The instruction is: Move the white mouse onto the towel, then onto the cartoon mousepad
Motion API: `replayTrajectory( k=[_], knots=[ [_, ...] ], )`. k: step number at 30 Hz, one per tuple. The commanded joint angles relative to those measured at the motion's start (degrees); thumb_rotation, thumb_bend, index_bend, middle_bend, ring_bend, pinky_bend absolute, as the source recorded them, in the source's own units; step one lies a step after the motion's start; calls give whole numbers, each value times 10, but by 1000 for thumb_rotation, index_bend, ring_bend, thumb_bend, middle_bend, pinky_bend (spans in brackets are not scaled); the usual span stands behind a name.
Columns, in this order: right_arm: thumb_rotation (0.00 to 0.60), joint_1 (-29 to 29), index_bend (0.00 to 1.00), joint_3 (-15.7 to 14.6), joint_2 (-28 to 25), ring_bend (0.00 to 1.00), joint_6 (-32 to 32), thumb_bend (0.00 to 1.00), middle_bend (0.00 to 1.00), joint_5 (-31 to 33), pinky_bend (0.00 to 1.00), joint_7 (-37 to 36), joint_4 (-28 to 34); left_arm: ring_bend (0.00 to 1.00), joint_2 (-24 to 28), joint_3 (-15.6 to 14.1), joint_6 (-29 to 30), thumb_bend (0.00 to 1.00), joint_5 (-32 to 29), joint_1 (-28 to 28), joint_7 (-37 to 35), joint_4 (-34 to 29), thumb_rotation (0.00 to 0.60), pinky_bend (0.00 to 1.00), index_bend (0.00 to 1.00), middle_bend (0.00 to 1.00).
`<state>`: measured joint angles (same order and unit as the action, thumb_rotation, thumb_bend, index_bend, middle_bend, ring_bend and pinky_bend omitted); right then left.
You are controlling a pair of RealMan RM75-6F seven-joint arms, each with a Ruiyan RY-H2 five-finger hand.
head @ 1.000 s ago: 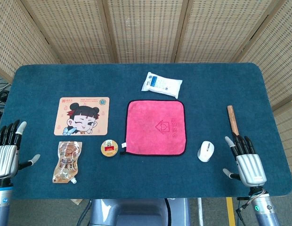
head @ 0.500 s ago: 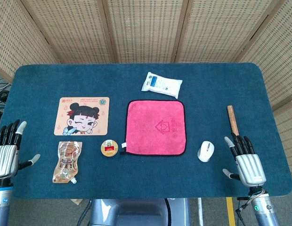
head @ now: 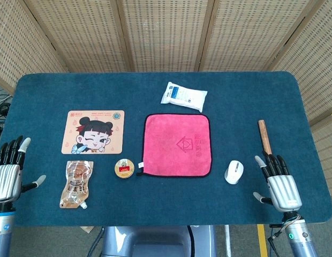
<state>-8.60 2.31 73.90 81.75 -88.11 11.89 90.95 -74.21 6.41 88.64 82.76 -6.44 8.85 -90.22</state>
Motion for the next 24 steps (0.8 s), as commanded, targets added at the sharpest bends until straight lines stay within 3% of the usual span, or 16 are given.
replayTrajectory(
  k=[1,17,24],
  knots=[
    [600,-3,0,1,4,0,-3,51,0,-1,0,3,-3,0,1,1,1,0,-1,1,-3,-1,600,0,0,0],
    [600,-74,0,43,78,0,-96,51,0,50,0,46,-48,0,4,0,-5,0,-1,-2,-6,-3,600,0,0,0],
    [600,-94,0,49,113,0,-130,53,0,79,0,62,-82,0,1,1,-10,0,-5,-4,-5,0,600,0,0,0]
  ],
)
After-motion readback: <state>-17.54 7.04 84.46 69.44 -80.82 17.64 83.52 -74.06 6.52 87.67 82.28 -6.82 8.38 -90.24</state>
